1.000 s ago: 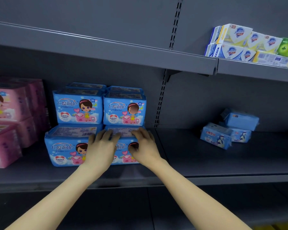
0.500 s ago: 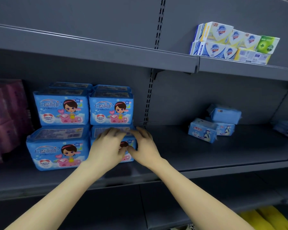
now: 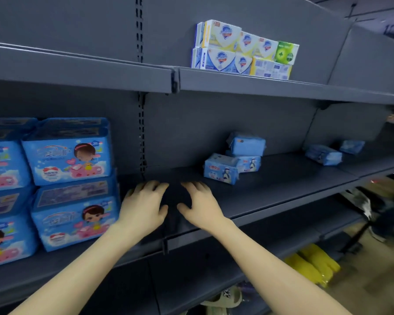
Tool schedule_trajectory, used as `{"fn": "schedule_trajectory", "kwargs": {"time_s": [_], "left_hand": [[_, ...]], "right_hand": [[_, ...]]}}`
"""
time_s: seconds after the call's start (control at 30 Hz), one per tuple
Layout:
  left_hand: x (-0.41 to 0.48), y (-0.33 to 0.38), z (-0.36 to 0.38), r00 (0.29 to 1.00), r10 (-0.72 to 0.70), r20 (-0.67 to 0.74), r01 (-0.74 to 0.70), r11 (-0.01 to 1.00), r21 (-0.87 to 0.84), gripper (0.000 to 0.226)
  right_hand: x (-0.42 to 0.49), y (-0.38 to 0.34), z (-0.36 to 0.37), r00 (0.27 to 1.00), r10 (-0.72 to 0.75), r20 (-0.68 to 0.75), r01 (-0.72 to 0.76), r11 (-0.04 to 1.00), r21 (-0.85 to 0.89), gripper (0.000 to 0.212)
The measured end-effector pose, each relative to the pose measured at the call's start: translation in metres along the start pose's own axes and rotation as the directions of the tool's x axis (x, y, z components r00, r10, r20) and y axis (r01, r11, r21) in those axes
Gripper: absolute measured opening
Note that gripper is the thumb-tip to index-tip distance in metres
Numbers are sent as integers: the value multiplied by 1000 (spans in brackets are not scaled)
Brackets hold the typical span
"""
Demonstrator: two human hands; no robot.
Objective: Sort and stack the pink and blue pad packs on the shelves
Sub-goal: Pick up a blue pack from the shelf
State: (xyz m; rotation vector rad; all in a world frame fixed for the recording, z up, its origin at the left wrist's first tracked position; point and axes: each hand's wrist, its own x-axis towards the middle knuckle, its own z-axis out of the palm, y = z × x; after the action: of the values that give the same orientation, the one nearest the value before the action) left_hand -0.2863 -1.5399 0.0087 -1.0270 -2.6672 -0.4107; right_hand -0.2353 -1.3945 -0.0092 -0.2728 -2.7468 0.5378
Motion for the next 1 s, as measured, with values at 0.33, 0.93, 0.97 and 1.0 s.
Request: {"fn": "schedule_trajectory", "kwargs": {"time_s": [0.33, 0.93, 0.97, 1.0], "left_hand": [[40, 91, 32, 995, 93, 47, -91, 995, -46, 55], [63, 191, 82, 997, 24, 75, -21, 999, -39, 54], [64, 193, 83, 997, 21, 77, -18, 999, -36, 54], [66, 195, 84, 997, 20, 77, -18, 999, -34, 55]], "right_hand": [[-16, 88, -49, 997, 77, 4, -76, 996, -36, 59], [-32, 198, -82, 998, -3, 56, 5, 999, -34, 58], [-32, 201, -83, 999, -9, 53, 11, 999, -32, 58], [-32, 203, -84, 999, -14, 51, 15, 999, -30, 57]]}}
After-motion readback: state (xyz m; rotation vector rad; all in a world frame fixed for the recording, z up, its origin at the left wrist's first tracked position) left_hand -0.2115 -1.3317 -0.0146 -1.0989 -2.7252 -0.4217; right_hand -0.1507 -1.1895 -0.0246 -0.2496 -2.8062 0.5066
